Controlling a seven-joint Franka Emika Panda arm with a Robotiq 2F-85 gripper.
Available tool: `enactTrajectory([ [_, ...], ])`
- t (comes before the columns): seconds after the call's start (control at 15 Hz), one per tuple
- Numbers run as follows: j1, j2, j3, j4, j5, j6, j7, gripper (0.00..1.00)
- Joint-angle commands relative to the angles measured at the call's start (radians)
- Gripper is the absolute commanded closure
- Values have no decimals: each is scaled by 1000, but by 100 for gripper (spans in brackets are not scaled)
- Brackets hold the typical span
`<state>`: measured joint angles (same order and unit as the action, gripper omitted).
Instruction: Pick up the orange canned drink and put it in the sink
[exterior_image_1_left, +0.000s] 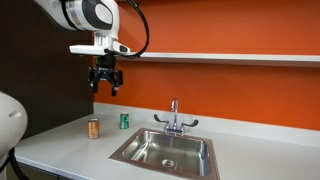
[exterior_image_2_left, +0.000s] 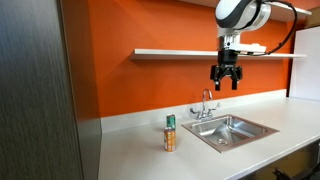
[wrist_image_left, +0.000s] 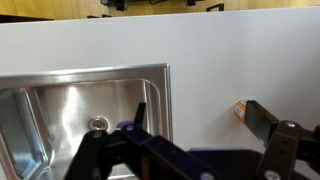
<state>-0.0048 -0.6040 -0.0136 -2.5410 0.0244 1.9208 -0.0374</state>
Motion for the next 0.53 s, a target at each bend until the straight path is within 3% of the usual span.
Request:
enactTrajectory([
  [0.0,2,0,-2,2,-1,-2,1,0],
  [0.47,10,69,-1,27,-13,16,-33,0],
])
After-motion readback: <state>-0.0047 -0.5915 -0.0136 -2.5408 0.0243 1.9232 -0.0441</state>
